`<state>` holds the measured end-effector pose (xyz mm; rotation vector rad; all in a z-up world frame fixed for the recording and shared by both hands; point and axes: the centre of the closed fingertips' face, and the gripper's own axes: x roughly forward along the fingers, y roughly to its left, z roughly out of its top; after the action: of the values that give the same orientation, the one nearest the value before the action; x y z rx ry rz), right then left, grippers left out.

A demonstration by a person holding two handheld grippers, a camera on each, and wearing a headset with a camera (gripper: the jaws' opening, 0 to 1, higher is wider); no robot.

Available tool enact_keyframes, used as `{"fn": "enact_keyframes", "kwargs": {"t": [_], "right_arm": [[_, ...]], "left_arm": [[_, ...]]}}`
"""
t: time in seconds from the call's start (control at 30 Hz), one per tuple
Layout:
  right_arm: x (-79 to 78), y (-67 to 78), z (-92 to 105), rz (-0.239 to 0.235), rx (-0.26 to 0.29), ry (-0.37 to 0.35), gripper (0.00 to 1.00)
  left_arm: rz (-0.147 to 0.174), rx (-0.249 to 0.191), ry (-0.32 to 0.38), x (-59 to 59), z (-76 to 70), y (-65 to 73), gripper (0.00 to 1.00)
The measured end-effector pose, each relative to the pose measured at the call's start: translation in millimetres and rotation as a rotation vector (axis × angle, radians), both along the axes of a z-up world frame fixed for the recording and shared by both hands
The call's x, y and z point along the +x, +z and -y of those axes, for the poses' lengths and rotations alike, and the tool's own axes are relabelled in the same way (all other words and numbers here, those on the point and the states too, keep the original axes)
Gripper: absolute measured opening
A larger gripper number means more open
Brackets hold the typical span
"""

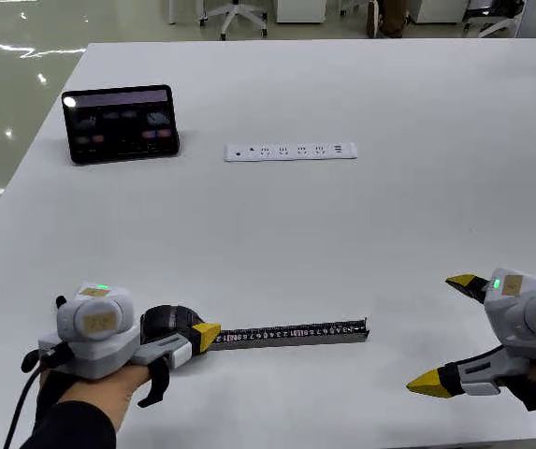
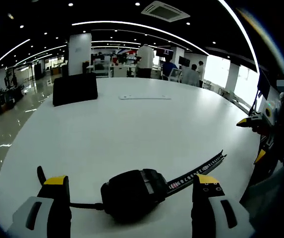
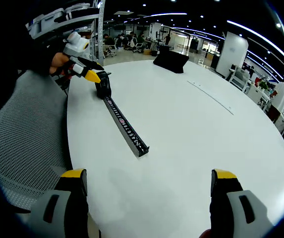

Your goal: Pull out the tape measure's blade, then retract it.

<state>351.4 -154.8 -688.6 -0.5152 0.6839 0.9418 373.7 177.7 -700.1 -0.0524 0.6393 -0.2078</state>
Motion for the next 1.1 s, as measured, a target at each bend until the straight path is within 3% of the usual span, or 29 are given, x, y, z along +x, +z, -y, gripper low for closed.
{"fn": "enact_keyframes", "kwargs": {"t": [0.13, 0.23, 0.33, 0.53, 0.63, 0.77, 0.9, 1.0, 1.1], "right_arm": [[6.7, 1.6, -8.9, 0.005, -0.013, 0.036, 0.99], [9.3, 0.6, -16.8, 0.011, -0.027, 0.076, 0.96], [12.7, -6.0, -23.9, -0.005, -0.048, 0.127, 0.93], [18.3, -19.9, -38.6, -0.037, -0.078, 0.176, 0.86], [16.0, -29.1, -46.0, -0.072, -0.097, 0.212, 0.85], [16.1, -38.3, -53.7, -0.093, -0.131, 0.272, 0.77], [17.1, -44.2, -59.5, -0.107, -0.131, 0.310, 0.67], [16.9, -52.6, -59.9, -0.090, -0.184, 0.383, 0.54], [15.2, -59.2, -65.8, -0.116, -0.183, 0.419, 0.47]], "left_arm": [[-0.009, 0.010, 0.006, -0.2, -1.9, -4.5, 0.89], [0.007, -0.026, 0.039, 1.0, -5.6, -4.2, 0.83], [-0.021, -0.017, 0.034, -1.8, -5.6, -12.2, 0.78], [-0.031, -0.053, 0.024, 0.5, 4.2, -13.1, 0.60], [-0.038, -0.032, 0.022, 1.1, 4.3, -16.5, 0.59], [-0.061, -0.064, 0.050, 3.9, 2.1, -18.1, 0.59], [-0.058, -0.024, 0.038, 3.0, 5.0, -20.4, 0.60], [-0.061, 0.008, 0.024, 2.7, 4.9, -21.6, 0.60], [-0.059, 0.033, 0.014, 2.0, 5.6, -22.3, 0.59]]}}
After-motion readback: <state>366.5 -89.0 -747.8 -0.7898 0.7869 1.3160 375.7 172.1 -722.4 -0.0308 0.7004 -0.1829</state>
